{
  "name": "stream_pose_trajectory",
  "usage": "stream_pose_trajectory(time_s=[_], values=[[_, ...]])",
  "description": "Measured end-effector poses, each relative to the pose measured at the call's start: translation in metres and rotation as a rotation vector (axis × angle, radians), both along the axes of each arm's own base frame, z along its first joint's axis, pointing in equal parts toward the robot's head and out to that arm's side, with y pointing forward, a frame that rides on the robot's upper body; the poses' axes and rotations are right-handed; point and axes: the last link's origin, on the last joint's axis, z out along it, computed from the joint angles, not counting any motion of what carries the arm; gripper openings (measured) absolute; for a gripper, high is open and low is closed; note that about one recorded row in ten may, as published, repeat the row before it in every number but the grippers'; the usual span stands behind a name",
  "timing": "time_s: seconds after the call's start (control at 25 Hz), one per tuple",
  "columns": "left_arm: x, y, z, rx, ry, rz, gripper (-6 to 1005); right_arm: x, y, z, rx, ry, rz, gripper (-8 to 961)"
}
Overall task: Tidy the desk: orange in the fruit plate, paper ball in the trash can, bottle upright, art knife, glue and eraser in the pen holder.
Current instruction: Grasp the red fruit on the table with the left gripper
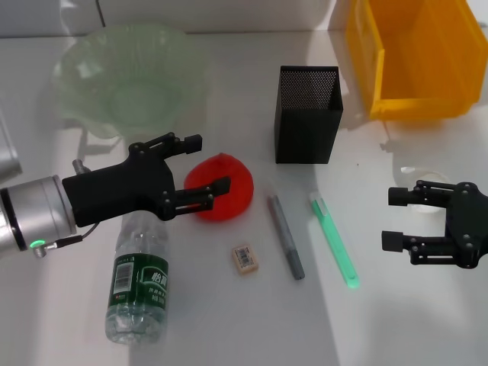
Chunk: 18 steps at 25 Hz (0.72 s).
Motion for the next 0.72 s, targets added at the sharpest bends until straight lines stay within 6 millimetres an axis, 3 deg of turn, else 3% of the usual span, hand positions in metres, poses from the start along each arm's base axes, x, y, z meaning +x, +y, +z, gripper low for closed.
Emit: stream_pose_trajectory(time_s=[0.32, 0.72], values=[[0.001, 0.022, -0.018, 0.021, 0.087, 0.061, 819, 0.002, -0.002, 0.0, 0.002, -0.002, -0.005, 787], [0.002, 0.024, -0.035, -0.018, 0.179, 0.042, 813, 0.002, -0.001, 0.0, 0.007, -0.005, -0.008, 786]])
